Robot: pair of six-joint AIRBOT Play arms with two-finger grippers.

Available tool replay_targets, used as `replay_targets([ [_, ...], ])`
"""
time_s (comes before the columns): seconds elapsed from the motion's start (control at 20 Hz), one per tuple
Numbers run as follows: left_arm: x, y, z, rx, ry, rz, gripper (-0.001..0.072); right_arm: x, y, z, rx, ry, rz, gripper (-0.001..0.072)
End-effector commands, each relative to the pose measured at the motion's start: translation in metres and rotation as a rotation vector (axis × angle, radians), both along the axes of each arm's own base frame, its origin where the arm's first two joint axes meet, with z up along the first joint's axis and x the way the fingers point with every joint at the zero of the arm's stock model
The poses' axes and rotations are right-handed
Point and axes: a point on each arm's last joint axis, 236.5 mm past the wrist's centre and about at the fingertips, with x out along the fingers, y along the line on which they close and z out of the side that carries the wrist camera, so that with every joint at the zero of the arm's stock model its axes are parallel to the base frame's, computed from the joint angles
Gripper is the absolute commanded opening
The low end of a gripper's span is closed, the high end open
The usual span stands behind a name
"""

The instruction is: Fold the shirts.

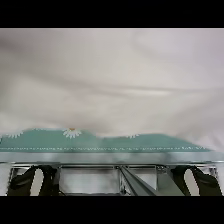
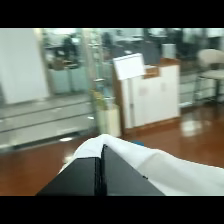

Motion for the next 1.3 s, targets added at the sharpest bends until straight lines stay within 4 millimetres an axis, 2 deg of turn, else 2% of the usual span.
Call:
replay_targets([
  [0.0, -0.017, 0.025, -0.011, -0.020, 0.024, 0.156, 0.0019, -0.013, -0.005, -0.019, 0.017, 0.064, -0.042, 0.0019],
  [0.1, 0.007, 0.034, -0.032, -0.056, 0.126, 0.151, 0.0019, 0.005, -0.001, -0.041, 0.051, 0.138, 0.004, 0.0019],
  [0.15, 0.026, 0.041, -0.048, -0.078, 0.186, 0.149, 0.0019, 0.018, 0.003, -0.057, 0.079, 0.184, 0.044, 0.0019],
  [0.3, 0.095, 0.059, -0.107, -0.162, 0.391, 0.102, 0.0019, 0.074, 0.013, -0.127, 0.161, 0.380, 0.184, 0.0019],
  [0.45, 0.170, 0.050, -0.178, -0.232, 0.566, -0.095, 0.0019, 0.133, 0.007, -0.203, 0.272, 0.544, 0.259, 0.0019],
  [0.5, 0.193, 0.053, -0.202, -0.271, 0.622, -0.129, 0.0019, 0.152, 0.005, -0.225, 0.300, 0.578, 0.278, 0.0019],
  [0.6, 0.241, 0.065, -0.261, -0.332, 0.754, -0.139, 0.0019, 0.190, -0.005, -0.272, 0.372, 0.658, 0.291, 0.0018],
  [0.7, 0.282, 0.066, -0.310, -0.359, 0.856, -0.153, 0.0019, 0.225, -0.011, -0.318, 0.405, 0.752, 0.304, 0.0018],
  [0.9, 0.370, 0.073, -0.407, -0.447, 0.955, -0.060, 0.0019, 0.307, -0.006, -0.399, 0.458, 0.824, 0.291, 0.0019],
  [1.05, 0.418, 0.081, -0.459, -0.471, 0.978, 0.011, 0.0019, 0.362, -0.006, -0.442, 0.507, 0.830, 0.249, 0.0019],
  [1.15, 0.435, 0.076, -0.486, -0.473, 1.018, 0.007, 0.0020, 0.383, -0.008, -0.465, 0.591, 0.859, 0.225, 0.0019],
  [1.25, 0.441, 0.069, -0.505, -0.482, 1.057, -0.011, 0.0020, 0.394, -0.003, -0.482, 0.666, 0.887, 0.226, 0.0020],
])
